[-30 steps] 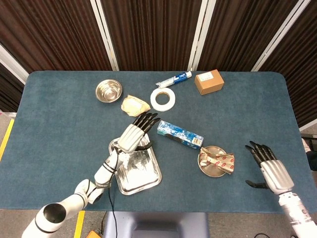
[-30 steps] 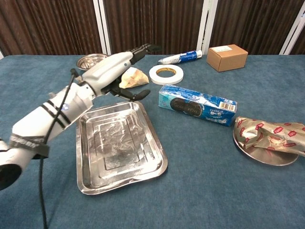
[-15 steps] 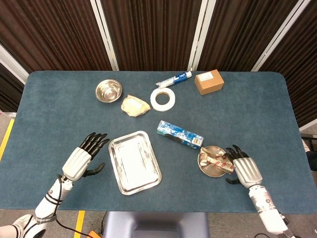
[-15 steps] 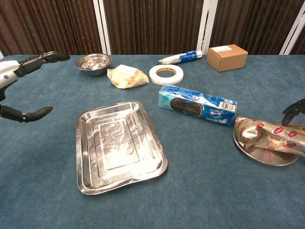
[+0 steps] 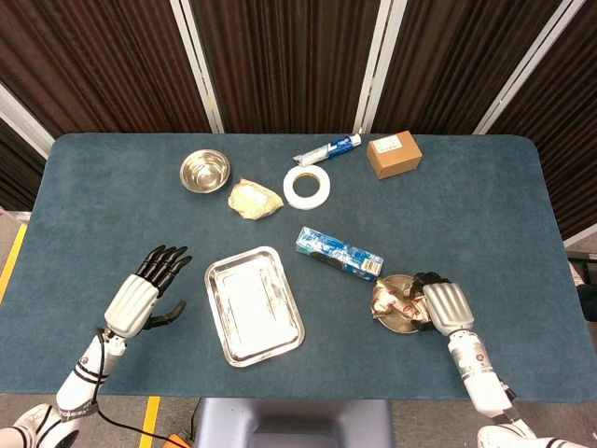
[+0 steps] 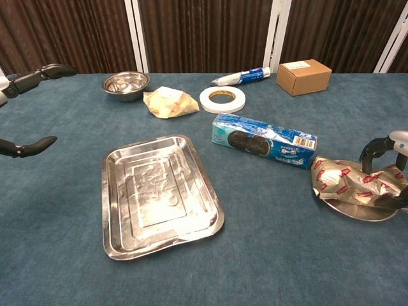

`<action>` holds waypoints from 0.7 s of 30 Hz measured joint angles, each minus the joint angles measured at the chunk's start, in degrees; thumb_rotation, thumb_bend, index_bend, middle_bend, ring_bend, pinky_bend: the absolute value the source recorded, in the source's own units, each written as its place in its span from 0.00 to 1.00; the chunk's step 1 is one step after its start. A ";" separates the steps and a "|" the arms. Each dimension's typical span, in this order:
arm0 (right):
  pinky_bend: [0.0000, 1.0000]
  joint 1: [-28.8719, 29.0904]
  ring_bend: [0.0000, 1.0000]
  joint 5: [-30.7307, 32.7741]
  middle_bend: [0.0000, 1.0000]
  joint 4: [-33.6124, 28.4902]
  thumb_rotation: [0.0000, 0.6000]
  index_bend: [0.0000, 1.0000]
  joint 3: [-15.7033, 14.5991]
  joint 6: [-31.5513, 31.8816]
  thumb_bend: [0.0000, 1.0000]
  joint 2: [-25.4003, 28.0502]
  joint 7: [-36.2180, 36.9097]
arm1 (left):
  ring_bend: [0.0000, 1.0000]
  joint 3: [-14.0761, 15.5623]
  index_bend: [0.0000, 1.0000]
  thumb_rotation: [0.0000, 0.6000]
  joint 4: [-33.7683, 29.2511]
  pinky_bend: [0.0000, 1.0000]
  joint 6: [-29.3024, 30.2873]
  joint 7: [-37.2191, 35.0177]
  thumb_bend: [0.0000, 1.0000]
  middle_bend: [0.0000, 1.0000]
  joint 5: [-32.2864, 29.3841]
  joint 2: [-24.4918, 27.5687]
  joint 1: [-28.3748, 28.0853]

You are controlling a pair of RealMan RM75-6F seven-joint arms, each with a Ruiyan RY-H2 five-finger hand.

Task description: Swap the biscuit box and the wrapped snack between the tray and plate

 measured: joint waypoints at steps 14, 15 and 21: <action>1.00 -0.41 0.80 -3.61 0.76 0.75 1.00 0.87 -0.58 4.53 0.42 -0.30 3.74 | 0.00 -1.62 0.00 1.00 -0.62 0.00 -1.26 0.15 0.38 0.00 0.65 0.94 1.32; 1.00 -0.73 0.80 -4.78 0.76 -0.07 1.00 0.87 -0.74 5.65 0.42 0.44 4.41 | 0.00 -1.72 0.00 1.00 -0.79 0.00 -1.22 0.33 0.38 0.00 0.75 1.03 1.37; 1.00 -2.03 0.81 -11.49 0.76 -6.13 1.00 0.87 -2.35 9.95 0.42 4.80 8.48 | 0.00 -2.31 0.00 1.00 -2.11 0.00 -1.03 1.88 0.38 0.00 1.29 1.85 1.77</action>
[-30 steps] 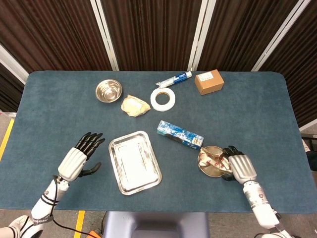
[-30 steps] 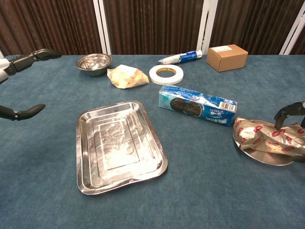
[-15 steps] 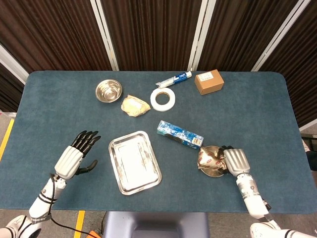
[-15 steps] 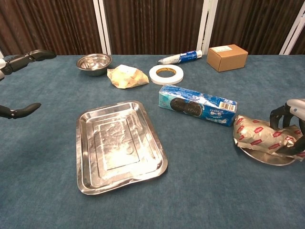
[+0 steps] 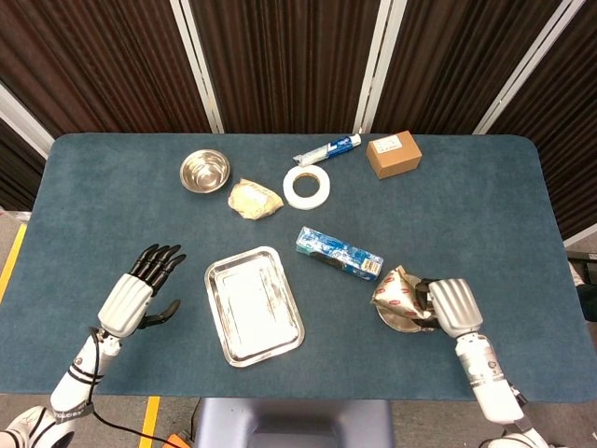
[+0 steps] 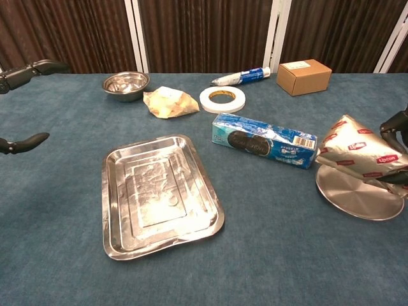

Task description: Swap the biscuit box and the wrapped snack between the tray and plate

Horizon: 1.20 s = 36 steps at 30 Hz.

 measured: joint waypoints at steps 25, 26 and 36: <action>0.06 6.08 0.00 -2.43 0.00 -13.26 1.00 0.00 -1.93 -10.22 0.12 6.78 3.41 | 0.00 -2.11 0.00 1.00 -2.21 0.00 0.25 -0.66 0.38 0.00 -0.61 3.07 2.76; 0.06 6.08 0.00 -2.14 0.00 -13.33 1.00 0.00 -1.31 -9.02 0.12 7.47 4.80 | 0.00 -2.15 0.00 1.00 -2.21 0.00 0.23 -0.81 0.38 0.00 -0.40 3.16 2.73; 0.06 16.07 0.00 20.49 0.00 -8.38 1.00 0.00 7.99 -14.67 0.12 5.53 0.57 | 0.00 -2.70 0.00 1.00 -1.75 0.00 0.11 -2.19 0.38 0.00 -0.10 3.33 2.87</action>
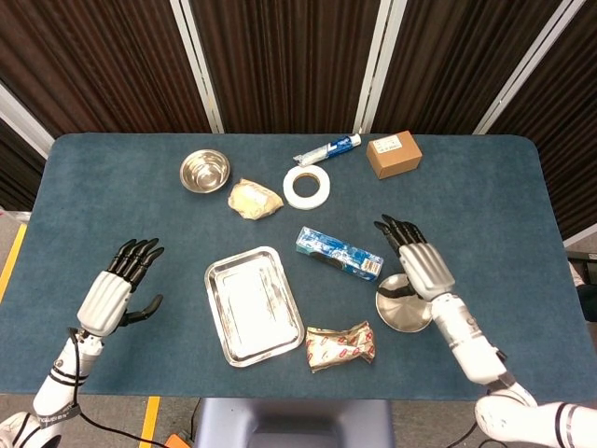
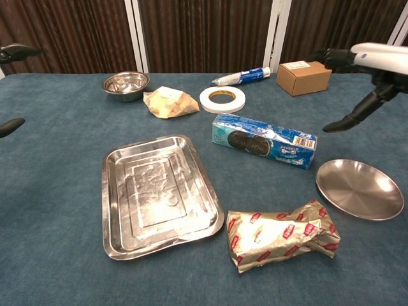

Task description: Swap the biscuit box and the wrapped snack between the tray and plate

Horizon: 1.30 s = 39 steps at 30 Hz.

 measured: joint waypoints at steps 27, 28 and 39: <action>0.94 21.63 0.71 35.91 0.76 25.83 1.00 0.83 2.33 -3.83 0.46 -23.87 -22.53 | 0.00 -0.31 0.00 1.00 2.81 0.00 0.40 -1.24 0.38 0.00 -0.09 1.05 1.43; 0.94 21.39 0.71 35.34 0.76 25.35 1.00 0.84 2.42 -2.82 0.46 -23.60 -22.44 | 0.00 -0.29 0.00 1.00 2.55 0.00 0.48 -1.12 0.38 0.00 -0.02 1.18 1.49; 0.94 15.02 0.73 18.33 0.78 8.07 1.00 0.86 0.30 4.70 0.46 -9.78 -19.08 | 0.00 0.21 0.00 1.00 -1.86 0.00 1.34 2.87 0.38 0.00 1.71 2.89 1.99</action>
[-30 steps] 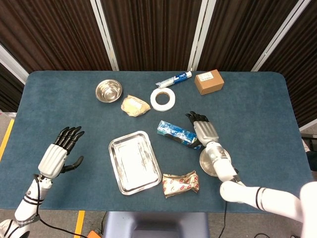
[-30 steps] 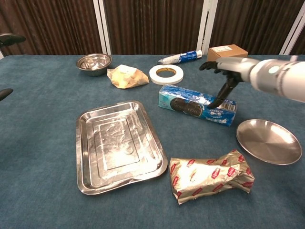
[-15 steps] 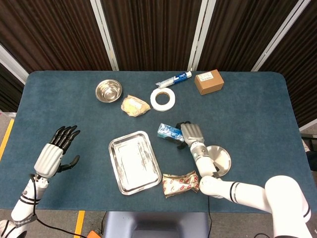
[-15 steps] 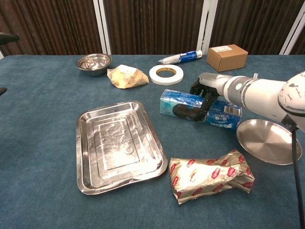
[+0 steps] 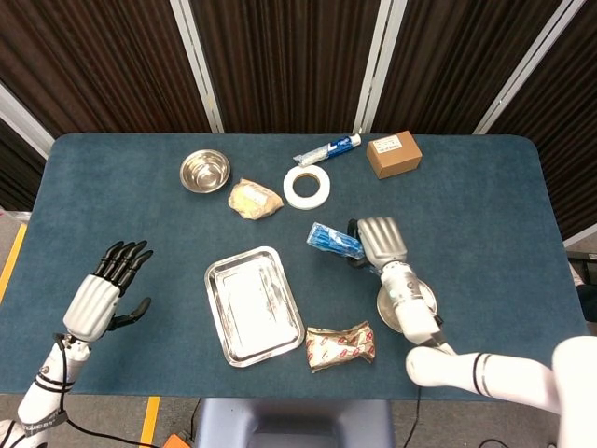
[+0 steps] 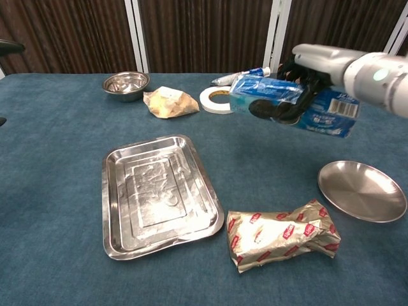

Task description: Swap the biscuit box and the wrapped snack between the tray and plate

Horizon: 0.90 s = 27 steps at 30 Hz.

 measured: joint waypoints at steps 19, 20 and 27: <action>0.62 -16.52 0.43 -24.53 0.54 11.50 1.00 0.38 -14.47 0.13 0.42 2.26 22.56 | 0.00 3.94 0.00 1.00 -8.52 0.00 -4.70 5.93 0.38 0.00 5.49 0.39 -1.29; 0.55 -16.76 0.37 -25.25 0.47 11.90 1.00 0.29 -14.78 -0.57 0.40 2.22 23.49 | 0.00 4.13 0.00 1.00 -8.59 0.00 -4.91 5.89 0.38 0.00 5.62 0.16 -1.33; 0.21 -18.24 0.02 -29.91 0.09 9.35 1.00 0.00 -15.68 -2.89 0.22 6.74 31.05 | 0.00 4.77 0.00 1.00 -8.91 0.00 -6.15 6.03 0.38 0.00 5.93 -0.64 -1.49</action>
